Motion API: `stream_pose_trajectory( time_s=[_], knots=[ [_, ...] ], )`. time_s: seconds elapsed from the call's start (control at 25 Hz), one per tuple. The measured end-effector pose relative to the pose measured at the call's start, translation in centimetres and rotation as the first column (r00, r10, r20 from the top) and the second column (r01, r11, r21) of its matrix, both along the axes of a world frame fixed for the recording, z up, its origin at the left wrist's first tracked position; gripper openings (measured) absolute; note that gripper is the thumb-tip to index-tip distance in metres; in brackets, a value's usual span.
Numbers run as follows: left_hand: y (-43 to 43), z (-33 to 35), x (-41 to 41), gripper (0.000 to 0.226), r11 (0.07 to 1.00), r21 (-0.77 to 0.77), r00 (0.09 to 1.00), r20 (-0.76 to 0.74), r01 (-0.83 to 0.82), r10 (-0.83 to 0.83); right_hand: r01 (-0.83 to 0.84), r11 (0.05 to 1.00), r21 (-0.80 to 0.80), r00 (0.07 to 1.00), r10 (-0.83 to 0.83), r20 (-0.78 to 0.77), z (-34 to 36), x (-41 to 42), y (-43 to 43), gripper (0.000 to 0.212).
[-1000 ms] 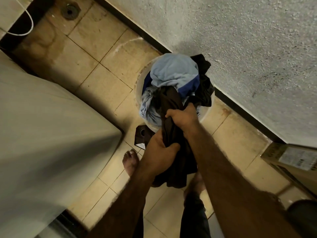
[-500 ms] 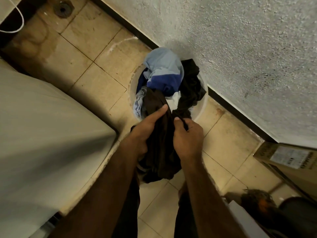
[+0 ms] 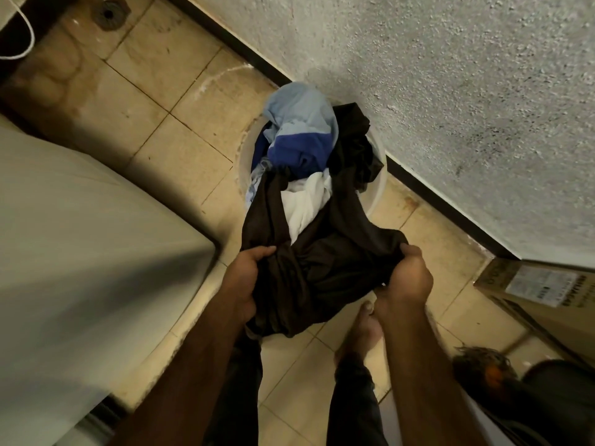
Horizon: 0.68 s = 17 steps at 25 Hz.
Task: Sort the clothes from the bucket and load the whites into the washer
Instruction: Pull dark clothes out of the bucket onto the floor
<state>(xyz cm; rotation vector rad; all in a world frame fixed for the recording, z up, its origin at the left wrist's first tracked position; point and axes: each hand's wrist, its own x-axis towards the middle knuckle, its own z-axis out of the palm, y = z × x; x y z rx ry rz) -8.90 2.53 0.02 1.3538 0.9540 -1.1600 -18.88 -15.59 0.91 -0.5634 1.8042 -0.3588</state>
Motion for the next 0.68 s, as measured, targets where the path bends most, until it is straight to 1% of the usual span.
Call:
stream_pose_trajectory(
  time_s=[0.04,0.08,0.12,0.16,0.2,0.24,0.28,0.32,0.36,0.4,0.44,0.48,0.52,0.6,0.64,0.68],
  knots=[
    [0.2,-0.1,-0.1,0.040,1.000,0.001,1.000,0.002,-0.008,0.008,-0.078,0.997,-0.019,0.997,0.079,0.023,-0.2,0.4,-0.1,0.011],
    [0.3,-0.2,-0.2,0.042,1.000,0.003,1.000,0.001,-0.007,0.007,-0.246,0.967,-0.059,0.969,0.246,-0.016,-0.4,0.9,0.1,0.022],
    [0.3,-0.3,-0.3,0.043,1.000,0.004,1.000,0.000,-0.001,0.001,-0.485,0.864,-0.140,0.872,0.463,-0.160,-0.3,1.6,0.6,0.033],
    [0.3,-0.2,-0.4,0.043,1.000,0.007,1.000,0.002,0.006,-0.006,-0.717,0.653,-0.243,0.690,0.616,-0.380,-0.2,2.1,1.0,0.044],
    [0.3,-0.1,-0.4,0.043,1.000,0.008,1.000,0.008,0.013,-0.013,-0.861,0.364,-0.356,0.509,0.645,-0.571,-0.1,2.8,1.6,0.049],
    [0.2,0.1,-0.5,0.041,1.000,0.004,1.000,0.013,0.024,-0.024,-0.883,0.114,-0.456,0.415,0.645,-0.642,-0.3,3.7,2.1,0.047],
    [0.1,0.2,-0.5,0.039,0.999,-0.004,0.999,0.017,0.035,-0.035,-0.872,-0.014,-0.490,0.333,0.716,-0.614,-0.6,4.9,2.5,0.044],
    [0.0,0.4,-0.5,0.036,0.999,-0.013,0.999,0.021,0.040,-0.040,-0.890,-0.064,-0.451,0.222,0.803,-0.553,-1.0,6.2,3.0,0.043],
    [-0.1,0.5,-0.5,0.033,0.999,-0.020,0.998,0.028,0.051,-0.050,-0.937,-0.086,-0.340,0.097,0.868,-0.488,-1.6,7.4,3.3,0.048],
    [-0.2,0.5,-0.5,0.032,0.997,-0.025,0.997,0.042,0.072,-0.071,-0.976,-0.121,-0.183,-0.030,0.900,-0.435,-2.4,8.3,3.5,0.054],
    [-0.1,0.5,-0.7,0.033,0.994,-0.024,0.993,0.063,0.104,-0.103,-0.985,-0.163,-0.057,-0.128,0.912,-0.391,-3.2,8.9,3.3,0.059],
    [-0.1,0.5,-0.8,0.034,0.990,-0.019,0.986,0.088,0.142,-0.140,-0.979,-0.203,0.008,-0.192,0.914,-0.358,-3.8,9.4,2.7,0.059],
    [-0.1,0.6,-1.0,0.034,0.983,-0.013,0.978,0.111,0.180,-0.178,-0.967,-0.252,0.041,-0.252,0.909,-0.333,-4.2,10.0,2.1,0.054],
    [-0.1,0.7,-1.5,0.035,0.975,0.005,0.966,0.136,0.222,-0.220,-0.927,-0.368,0.070,-0.368,0.859,-0.357,-4.6,11.0,0.8,0.039],
    [0.0,0.8,-1.9,0.034,0.976,0.015,0.967,0.135,0.216,-0.216,-0.919,-0.390,0.059,-0.378,0.830,-0.411,-4.7,11.4,0.3,0.035],
    [0.0,1.0,-2.2,0.031,0.979,0.028,0.970,0.133,0.203,-0.205,-0.931,-0.364,0.026,-0.332,0.816,-0.473,-4.7,11.8,-0.3,0.034]
  ],
)
